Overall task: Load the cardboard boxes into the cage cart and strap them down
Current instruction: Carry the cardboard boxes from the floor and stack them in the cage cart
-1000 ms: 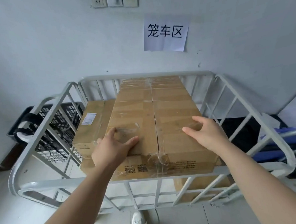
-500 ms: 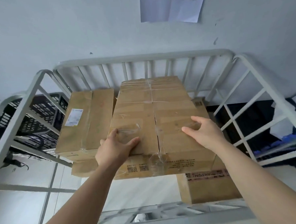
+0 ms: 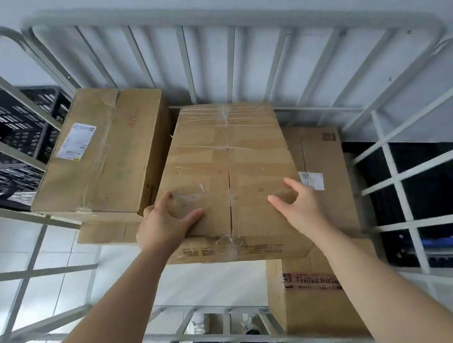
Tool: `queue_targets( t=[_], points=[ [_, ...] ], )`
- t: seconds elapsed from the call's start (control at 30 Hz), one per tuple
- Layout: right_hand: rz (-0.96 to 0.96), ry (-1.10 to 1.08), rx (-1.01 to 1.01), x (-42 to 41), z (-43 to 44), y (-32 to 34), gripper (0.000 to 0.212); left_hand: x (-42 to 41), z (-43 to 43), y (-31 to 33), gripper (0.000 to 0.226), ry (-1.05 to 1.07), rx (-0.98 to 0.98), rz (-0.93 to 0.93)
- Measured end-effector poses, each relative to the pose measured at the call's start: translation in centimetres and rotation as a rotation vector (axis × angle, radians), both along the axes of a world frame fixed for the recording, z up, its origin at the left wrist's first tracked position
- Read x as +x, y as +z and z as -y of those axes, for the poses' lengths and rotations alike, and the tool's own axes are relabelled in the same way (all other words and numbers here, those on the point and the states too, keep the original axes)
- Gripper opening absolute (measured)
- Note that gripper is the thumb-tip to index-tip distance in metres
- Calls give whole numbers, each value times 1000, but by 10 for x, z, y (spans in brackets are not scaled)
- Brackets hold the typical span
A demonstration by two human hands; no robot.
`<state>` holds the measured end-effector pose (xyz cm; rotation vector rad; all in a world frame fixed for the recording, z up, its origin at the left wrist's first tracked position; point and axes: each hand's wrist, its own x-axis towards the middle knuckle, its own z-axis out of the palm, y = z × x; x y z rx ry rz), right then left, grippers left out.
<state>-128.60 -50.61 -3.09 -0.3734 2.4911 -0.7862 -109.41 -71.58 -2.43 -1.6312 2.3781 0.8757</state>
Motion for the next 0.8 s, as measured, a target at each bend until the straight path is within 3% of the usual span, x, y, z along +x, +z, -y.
queue_targets(
  t=[0.37,0.8],
  points=[
    [48,17,2,5,27,-118,82,-2,29,-108,101,38,16,-8],
    [55,147,101,24,37,-168,85,6,34,-169,112,-6,93,95]
  ],
)
